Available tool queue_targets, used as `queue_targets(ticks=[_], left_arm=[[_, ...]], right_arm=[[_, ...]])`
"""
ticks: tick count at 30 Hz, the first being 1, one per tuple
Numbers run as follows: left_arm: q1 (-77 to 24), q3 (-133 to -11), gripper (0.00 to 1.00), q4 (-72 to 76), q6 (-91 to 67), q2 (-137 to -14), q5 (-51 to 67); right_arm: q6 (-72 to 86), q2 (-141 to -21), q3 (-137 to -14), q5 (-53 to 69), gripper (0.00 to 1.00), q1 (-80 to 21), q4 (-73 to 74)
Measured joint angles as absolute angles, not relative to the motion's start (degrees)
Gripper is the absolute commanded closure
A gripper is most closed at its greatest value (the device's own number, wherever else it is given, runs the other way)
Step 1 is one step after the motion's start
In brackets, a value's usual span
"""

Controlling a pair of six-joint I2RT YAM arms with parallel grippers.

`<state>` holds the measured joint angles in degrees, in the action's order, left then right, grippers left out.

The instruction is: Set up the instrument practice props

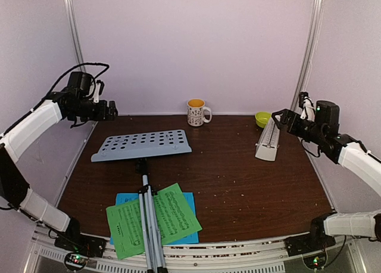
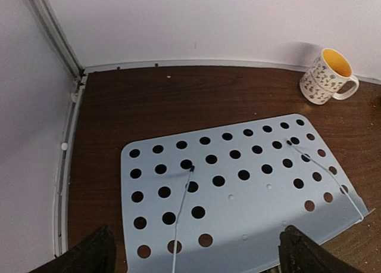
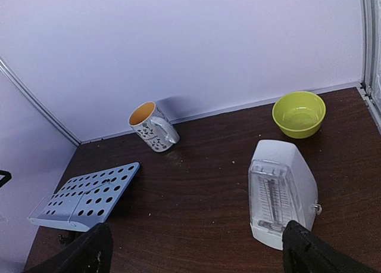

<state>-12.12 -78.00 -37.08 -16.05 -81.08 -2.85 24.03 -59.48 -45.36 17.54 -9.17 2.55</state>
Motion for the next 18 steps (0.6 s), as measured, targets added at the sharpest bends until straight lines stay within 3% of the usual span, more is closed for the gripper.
queue_targets(ticks=[13,18], left_arm=[[-13.1,-85.73,0.02,-41.45,3.05,-88.73,18.2],[-13.39,-87.24,0.07,-46.94,12.16,-95.02,25.87]], right_arm=[[22.96,-62.78,-50.85,29.54,0.0,-8.56,1.02],[24.77,-64.42,-50.74,35.29,0.0,-8.6,-2.44]])
